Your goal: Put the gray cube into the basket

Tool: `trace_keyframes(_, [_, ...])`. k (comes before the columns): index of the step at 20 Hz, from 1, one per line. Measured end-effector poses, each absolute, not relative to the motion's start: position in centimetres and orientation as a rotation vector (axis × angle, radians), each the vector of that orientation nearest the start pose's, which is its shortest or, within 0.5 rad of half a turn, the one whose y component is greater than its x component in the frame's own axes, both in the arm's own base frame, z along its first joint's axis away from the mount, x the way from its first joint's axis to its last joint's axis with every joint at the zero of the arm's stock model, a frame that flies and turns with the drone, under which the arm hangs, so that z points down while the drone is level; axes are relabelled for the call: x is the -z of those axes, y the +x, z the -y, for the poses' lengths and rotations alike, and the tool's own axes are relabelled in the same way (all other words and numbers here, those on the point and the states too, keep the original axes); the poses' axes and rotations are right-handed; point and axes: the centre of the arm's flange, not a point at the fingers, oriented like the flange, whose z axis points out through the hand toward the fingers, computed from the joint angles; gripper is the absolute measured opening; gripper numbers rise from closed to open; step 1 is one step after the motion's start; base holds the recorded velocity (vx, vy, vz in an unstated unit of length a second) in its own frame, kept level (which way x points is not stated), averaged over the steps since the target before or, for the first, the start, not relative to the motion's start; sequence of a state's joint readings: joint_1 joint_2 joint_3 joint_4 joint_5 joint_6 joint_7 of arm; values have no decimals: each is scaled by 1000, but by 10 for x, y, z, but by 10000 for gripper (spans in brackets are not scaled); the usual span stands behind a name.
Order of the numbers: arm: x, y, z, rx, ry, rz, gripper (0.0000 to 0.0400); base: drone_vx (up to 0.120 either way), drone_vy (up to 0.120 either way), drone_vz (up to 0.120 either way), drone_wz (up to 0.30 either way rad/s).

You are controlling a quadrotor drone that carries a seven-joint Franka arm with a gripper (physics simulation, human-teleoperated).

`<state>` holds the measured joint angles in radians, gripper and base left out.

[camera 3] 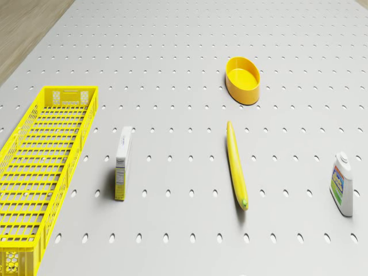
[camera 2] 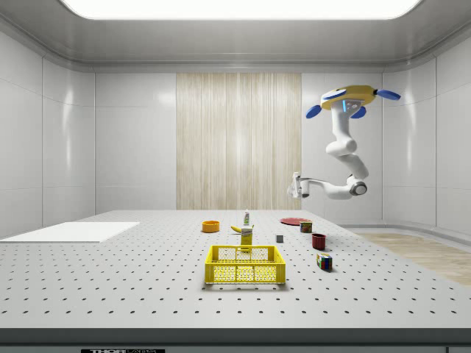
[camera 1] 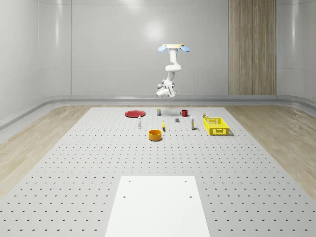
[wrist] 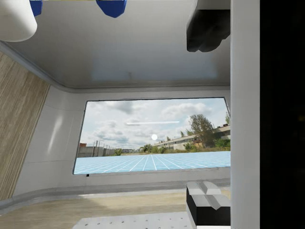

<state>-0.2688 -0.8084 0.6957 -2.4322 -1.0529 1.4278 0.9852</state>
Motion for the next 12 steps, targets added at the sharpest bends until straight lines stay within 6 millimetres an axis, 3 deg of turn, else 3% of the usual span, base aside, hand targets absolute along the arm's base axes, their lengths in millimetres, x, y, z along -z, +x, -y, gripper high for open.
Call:
trace_keyframes(5, [-521, 306, -69, -764, 741, 322, 400, 120, 0, -120, 0])
trace_keyframes(7, [-507, 307, -52, -778, 530, 234, 400, 120, 0, -120, 0])
trace_keyframes(12, [-494, 307, -22, -786, 219, 100, 400, 0, 0, -120, 0])
